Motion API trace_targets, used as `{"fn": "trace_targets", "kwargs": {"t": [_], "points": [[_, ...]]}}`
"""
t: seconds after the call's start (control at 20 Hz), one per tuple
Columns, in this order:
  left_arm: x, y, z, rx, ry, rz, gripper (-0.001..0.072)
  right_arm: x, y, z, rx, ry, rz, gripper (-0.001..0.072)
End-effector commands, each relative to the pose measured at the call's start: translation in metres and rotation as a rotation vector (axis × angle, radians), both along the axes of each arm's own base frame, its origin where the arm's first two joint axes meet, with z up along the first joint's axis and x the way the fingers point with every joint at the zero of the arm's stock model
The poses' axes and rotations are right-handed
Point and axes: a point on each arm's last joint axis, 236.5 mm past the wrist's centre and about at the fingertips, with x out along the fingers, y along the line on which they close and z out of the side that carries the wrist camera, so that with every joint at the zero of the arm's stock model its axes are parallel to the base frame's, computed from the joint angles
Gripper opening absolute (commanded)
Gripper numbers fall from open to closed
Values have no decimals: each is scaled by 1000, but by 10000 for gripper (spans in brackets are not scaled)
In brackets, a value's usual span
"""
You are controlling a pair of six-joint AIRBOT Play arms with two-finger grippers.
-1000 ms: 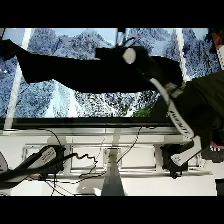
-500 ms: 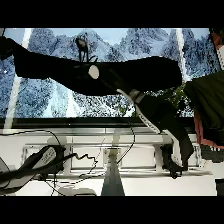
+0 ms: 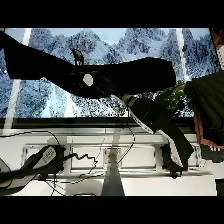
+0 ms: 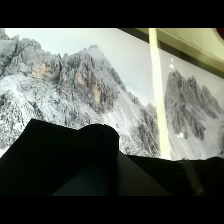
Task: Fold the clothes and pants, and hang the long-sleeved shirts on hangers.
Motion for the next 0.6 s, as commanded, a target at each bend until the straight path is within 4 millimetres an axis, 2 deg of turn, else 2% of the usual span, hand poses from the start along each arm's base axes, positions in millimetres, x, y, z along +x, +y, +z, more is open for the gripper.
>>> {"fn": "trace_targets", "kwargs": {"t": [0.0,0.05,0.15,0.25,0.4,0.5,0.55], "points": [[15,-7,-24,-34,52,-31,10,28,-44,22,-119,-149,67,11],[23,-16,-37,-48,81,-58,10,40,-69,35,-170,-189,82,11],[36,-48,-67,-72,149,-142,10,66,-128,60,-284,-254,82,11],[44,-97,-96,-68,205,-266,10,93,-197,82,-390,-276,24,12],[43,-194,-140,-8,248,-503,10,122,-289,106,-458,-253,-93,12],[31,-264,-172,39,265,-652,10,130,-332,112,-477,-219,-147,12],[23,-292,-188,46,286,-704,10,131,-346,112,-486,-201,-161,12]]}}
